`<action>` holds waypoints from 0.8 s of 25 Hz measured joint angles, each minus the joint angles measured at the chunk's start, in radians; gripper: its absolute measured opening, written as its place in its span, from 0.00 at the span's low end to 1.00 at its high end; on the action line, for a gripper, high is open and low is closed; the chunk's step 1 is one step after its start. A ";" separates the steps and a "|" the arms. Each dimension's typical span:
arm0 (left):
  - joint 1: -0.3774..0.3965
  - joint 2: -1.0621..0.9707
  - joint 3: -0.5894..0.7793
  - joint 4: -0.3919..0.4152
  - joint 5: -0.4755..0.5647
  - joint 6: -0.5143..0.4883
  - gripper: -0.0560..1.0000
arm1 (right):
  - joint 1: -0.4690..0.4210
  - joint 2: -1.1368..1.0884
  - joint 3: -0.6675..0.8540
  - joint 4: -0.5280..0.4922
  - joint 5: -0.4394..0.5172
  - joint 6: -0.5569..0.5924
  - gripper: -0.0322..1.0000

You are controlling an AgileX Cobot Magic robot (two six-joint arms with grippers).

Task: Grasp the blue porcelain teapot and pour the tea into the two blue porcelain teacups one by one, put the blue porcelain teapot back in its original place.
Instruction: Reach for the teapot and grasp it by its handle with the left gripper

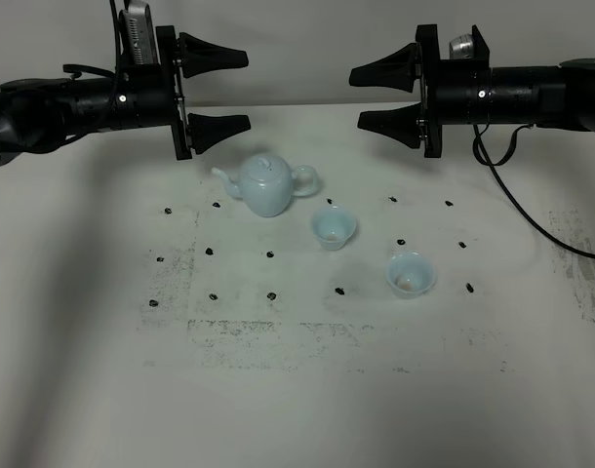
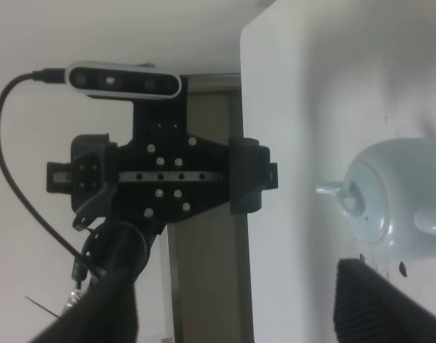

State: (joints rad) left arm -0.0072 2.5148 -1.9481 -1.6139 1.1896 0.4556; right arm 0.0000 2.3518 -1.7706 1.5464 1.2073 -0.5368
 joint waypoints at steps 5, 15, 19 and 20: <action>0.000 0.000 0.000 0.000 0.000 0.000 0.77 | 0.000 0.000 0.000 0.001 0.000 0.000 0.57; 0.000 0.000 0.000 0.000 0.000 0.000 0.77 | 0.000 0.000 0.000 0.001 0.000 -0.014 0.57; 0.000 -0.005 0.000 0.007 0.000 0.000 0.77 | 0.000 0.000 0.000 0.000 0.001 -0.028 0.57; 0.000 -0.011 0.000 0.018 0.000 0.000 0.77 | 0.000 0.000 0.000 -0.001 0.001 -0.033 0.57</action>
State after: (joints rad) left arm -0.0072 2.5033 -1.9481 -1.5961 1.1896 0.4556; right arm 0.0000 2.3518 -1.7706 1.5450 1.2081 -0.5694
